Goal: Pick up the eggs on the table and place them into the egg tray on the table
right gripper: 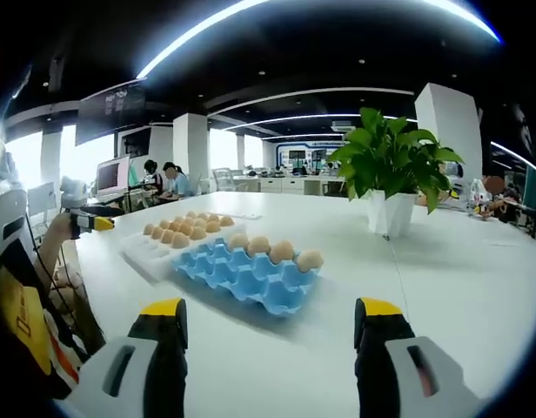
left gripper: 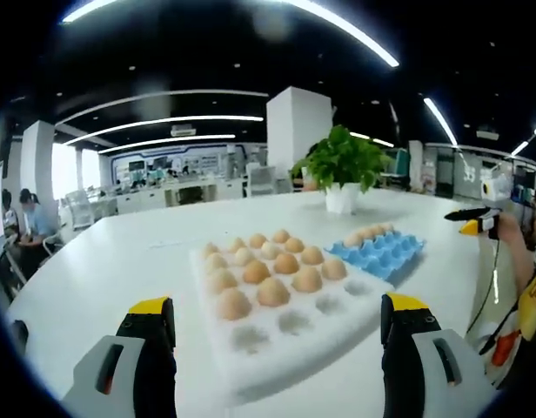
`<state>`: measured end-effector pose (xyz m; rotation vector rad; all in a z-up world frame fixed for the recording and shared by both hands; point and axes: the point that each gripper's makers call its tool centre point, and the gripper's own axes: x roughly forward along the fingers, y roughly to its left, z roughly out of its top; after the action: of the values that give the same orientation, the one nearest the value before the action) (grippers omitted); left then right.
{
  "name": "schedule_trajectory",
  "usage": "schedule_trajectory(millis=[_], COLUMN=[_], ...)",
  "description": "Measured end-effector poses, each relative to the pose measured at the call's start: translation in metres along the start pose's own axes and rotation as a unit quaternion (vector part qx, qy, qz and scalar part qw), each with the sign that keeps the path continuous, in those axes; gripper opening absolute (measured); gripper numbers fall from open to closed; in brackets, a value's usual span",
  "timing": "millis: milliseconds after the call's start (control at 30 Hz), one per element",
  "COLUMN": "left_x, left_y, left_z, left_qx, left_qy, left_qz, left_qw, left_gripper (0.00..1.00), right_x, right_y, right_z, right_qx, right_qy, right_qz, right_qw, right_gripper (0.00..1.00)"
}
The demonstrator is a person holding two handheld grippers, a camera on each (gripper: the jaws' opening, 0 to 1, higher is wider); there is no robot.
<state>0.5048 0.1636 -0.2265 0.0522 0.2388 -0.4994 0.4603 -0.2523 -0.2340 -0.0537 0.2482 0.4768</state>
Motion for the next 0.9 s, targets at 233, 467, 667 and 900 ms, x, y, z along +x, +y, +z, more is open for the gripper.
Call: schedule_trajectory(millis=[233, 467, 667, 900], left_x=[0.002, 0.003, 0.006, 0.007], left_y=[-0.002, -0.004, -0.009, -0.015], left_z=[0.000, 0.000, -0.001, -0.001], left_qx=[-0.001, -0.005, -0.001, -0.002], left_qy=[0.001, -0.001, 0.000, 0.000], left_qz=[-0.003, -0.007, -0.015, -0.027], left_qw=[1.0000, 1.0000, 0.9999, 0.9996], left_gripper=[1.00, 1.00, 0.99, 0.95], right_x=[0.001, 0.004, 0.004, 0.005], right_y=[0.001, 0.001, 0.000, -0.002], right_z=[0.002, 0.000, 0.000, -0.001], right_qx=[-0.001, -0.002, -0.002, -0.006], right_qy=[-0.003, -0.001, -0.002, 0.000], right_qz=[0.003, 0.005, 0.005, -0.001], right_qw=[1.0000, 1.0000, 1.0000, 1.0000], right_gripper=[0.82, 0.82, 0.82, 0.82])
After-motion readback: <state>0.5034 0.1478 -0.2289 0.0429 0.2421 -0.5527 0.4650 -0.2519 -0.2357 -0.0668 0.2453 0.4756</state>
